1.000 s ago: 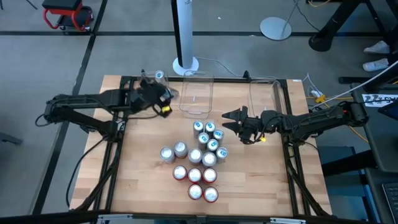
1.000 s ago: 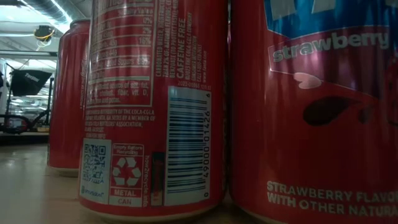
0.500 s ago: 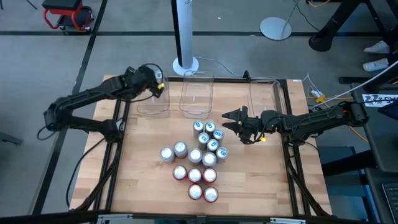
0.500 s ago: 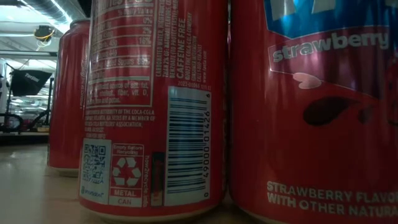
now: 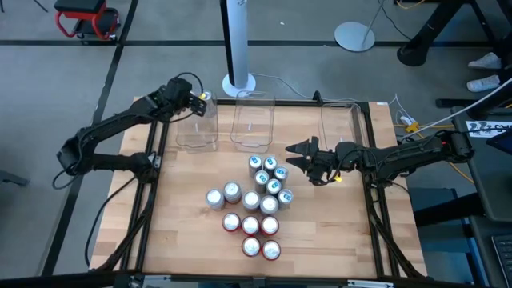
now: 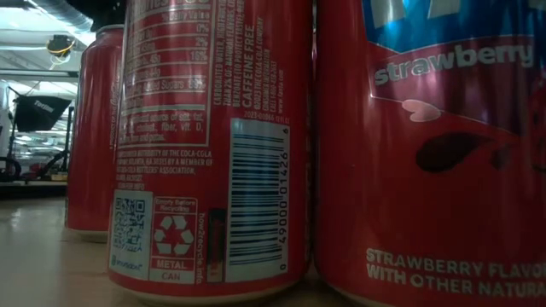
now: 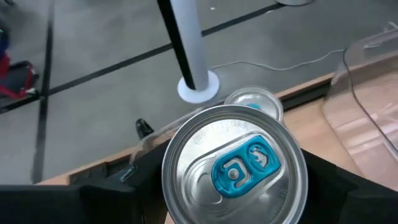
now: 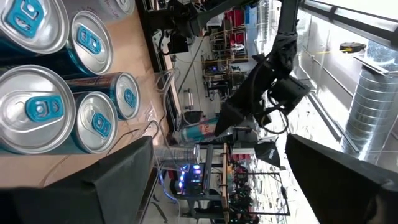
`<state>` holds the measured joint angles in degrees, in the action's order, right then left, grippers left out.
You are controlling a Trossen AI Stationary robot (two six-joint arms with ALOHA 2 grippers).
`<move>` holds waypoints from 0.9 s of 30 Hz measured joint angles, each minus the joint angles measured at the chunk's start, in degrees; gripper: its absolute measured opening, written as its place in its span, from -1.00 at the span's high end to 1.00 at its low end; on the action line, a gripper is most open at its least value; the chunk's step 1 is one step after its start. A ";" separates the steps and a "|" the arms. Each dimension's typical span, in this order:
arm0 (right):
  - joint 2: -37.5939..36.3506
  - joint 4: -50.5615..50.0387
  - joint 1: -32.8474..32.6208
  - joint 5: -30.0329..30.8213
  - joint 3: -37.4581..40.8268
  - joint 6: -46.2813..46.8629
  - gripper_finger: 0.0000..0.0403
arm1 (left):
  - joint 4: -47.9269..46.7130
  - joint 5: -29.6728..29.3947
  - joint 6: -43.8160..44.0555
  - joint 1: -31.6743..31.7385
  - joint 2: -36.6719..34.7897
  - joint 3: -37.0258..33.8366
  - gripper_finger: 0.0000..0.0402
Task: Sort soda cans
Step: Put the blue soda can into the left transparent bin
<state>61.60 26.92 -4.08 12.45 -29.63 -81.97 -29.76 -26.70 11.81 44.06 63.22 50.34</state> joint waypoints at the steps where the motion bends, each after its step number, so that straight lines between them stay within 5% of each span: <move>1: 0.02 0.00 0.00 0.00 0.00 0.00 -0.82 | 0.51 0.58 -0.01 0.69 0.04 -0.63 -0.19; 27: 0.02 0.01 0.00 0.00 0.00 -0.61 -0.82 | 12.96 5.35 -3.19 5.98 12.18 -6.88 -0.19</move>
<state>61.62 26.92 -4.08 12.45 -29.63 -82.59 -16.80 -21.36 8.61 50.04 75.40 43.46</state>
